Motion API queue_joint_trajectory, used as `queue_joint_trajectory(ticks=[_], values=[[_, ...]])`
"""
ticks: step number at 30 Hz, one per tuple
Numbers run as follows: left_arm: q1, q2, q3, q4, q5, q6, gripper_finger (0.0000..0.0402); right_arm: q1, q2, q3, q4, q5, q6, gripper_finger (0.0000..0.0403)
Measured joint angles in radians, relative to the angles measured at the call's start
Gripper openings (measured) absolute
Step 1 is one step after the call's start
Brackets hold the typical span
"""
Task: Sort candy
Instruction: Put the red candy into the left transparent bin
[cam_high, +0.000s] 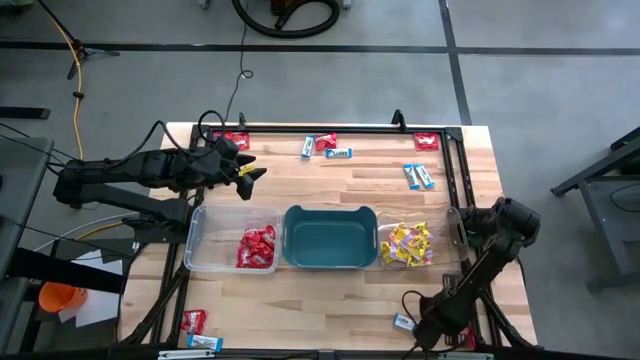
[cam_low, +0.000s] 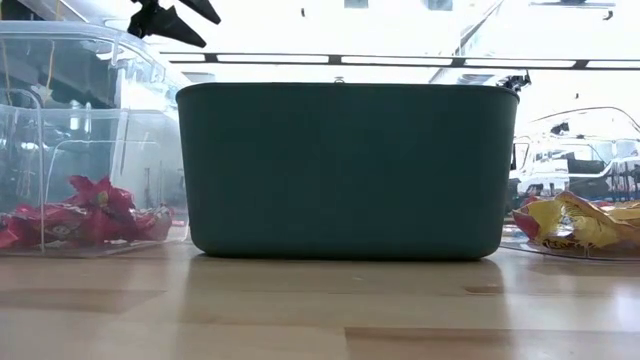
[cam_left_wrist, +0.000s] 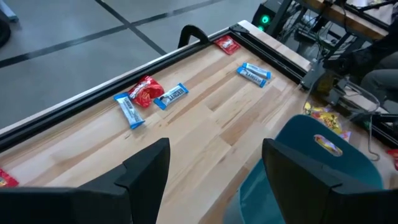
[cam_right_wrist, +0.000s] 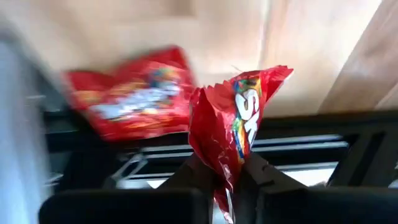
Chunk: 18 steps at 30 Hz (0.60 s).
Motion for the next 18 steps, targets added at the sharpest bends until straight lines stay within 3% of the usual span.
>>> queue_joint_trajectory(ticks=[4, 10, 14, 18], values=[[0.000, -0.001, 0.000, 0.007, 0.000, 0.005, 0.0241, -0.018, -0.076, 0.082, 0.010, 0.100, -0.050, 0.0006], [0.000, 0.000, 0.000, 0.007, 0.000, 0.006, 0.0241, -0.062, -0.202, 0.196, 0.088, 0.232, -0.227, 0.0010], [0.000, 0.000, 0.000, 0.007, 0.000, 0.006, 0.0241, -0.135, -0.282, 0.236, 0.097, 0.309, -0.336, 0.0004], [0.000, 0.000, 0.000, 0.019, 0.000, 0.002, 0.0241, -0.235, -0.344, 0.242, 0.103, 0.457, -0.444, 0.0006]])
